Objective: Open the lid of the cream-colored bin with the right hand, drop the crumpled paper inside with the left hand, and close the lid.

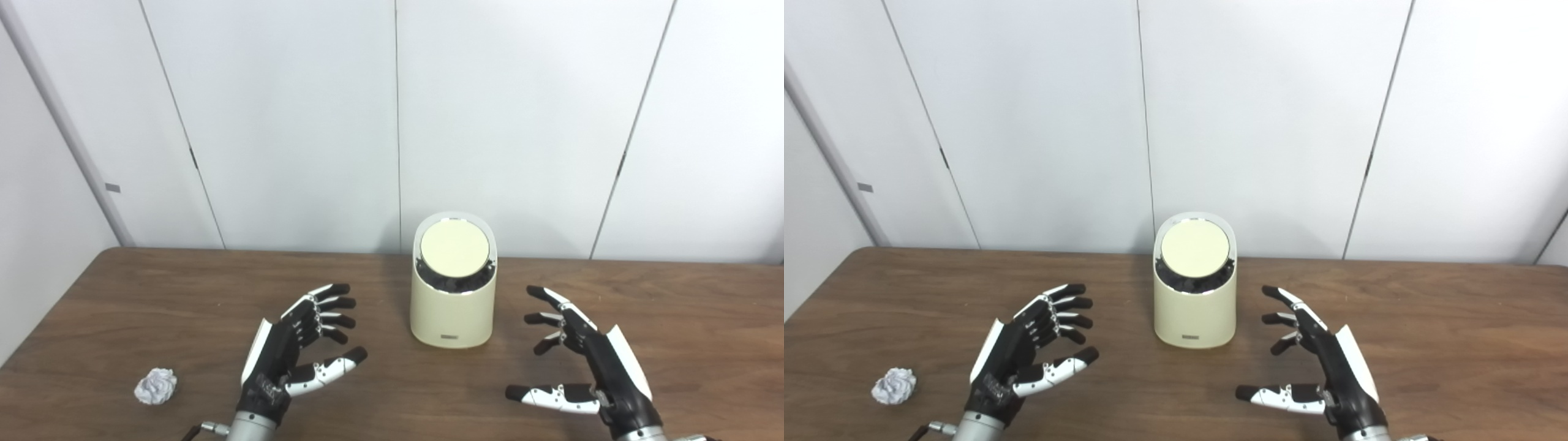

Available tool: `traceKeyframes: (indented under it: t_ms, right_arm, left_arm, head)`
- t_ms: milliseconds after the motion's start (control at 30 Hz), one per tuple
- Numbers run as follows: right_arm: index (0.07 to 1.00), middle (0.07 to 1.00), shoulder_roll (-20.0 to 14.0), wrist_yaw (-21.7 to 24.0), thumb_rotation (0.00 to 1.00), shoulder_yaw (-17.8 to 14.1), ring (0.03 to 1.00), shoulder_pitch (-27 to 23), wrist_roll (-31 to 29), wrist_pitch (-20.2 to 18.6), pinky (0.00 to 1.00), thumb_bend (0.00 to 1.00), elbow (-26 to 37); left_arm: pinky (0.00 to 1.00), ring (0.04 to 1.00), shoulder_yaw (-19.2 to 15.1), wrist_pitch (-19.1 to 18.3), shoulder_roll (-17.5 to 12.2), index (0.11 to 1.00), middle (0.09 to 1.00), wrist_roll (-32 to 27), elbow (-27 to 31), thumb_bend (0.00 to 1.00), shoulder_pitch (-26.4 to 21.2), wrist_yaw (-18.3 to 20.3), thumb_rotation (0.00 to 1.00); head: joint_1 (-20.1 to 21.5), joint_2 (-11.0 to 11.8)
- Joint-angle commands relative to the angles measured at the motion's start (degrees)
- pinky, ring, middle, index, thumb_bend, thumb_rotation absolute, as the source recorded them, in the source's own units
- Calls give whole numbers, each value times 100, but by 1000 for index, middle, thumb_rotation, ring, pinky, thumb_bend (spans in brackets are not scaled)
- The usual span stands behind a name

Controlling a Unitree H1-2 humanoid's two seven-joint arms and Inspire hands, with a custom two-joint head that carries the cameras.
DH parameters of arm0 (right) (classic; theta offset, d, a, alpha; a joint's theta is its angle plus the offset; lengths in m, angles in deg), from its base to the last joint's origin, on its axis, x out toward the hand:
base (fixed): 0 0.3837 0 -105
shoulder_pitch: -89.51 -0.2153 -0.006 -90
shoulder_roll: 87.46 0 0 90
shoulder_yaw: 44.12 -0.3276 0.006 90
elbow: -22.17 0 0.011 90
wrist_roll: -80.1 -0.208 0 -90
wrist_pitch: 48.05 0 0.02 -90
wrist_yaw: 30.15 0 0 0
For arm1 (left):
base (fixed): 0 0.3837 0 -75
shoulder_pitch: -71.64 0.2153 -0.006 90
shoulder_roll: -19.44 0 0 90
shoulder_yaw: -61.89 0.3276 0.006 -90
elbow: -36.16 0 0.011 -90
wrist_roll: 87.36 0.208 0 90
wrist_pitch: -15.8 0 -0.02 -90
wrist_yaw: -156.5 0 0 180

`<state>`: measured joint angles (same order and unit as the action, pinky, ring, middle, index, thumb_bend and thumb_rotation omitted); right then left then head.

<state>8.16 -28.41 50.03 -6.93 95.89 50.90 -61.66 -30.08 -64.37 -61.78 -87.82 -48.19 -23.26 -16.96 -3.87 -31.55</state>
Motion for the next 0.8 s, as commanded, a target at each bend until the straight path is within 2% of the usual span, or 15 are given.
traceKeyframes:
  t_ms: [0,233,467,633,767]
  right_arm:
    - [838,892,19,-9,111,-23,747,-99,-92,98,526,737,229]
    - [842,892,18,-22,148,-22,755,-111,-65,90,564,745,228]
    - [844,889,19,-30,139,-21,755,-110,-46,91,559,753,219]
    - [849,884,22,-77,193,-13,760,-131,0,204,613,739,137]
    - [833,879,79,-176,228,-45,781,-158,147,120,639,730,135]
  left_arm:
    - [548,641,-15,135,-38,788,738,-14,138,653,-167,-53,4]
    - [552,642,-26,128,-43,788,735,-41,131,656,-170,-47,13]
    - [549,643,-15,117,-35,789,737,-57,133,654,-169,-38,5]
    - [541,639,-4,182,-38,790,737,-26,79,652,-181,-40,22]
    - [549,653,-23,206,-51,803,757,-98,58,647,-192,-15,45]
  head:
    - [-5,-7]
    - [5,-12]
    - [23,31]
    - [35,131]
    - [154,180]
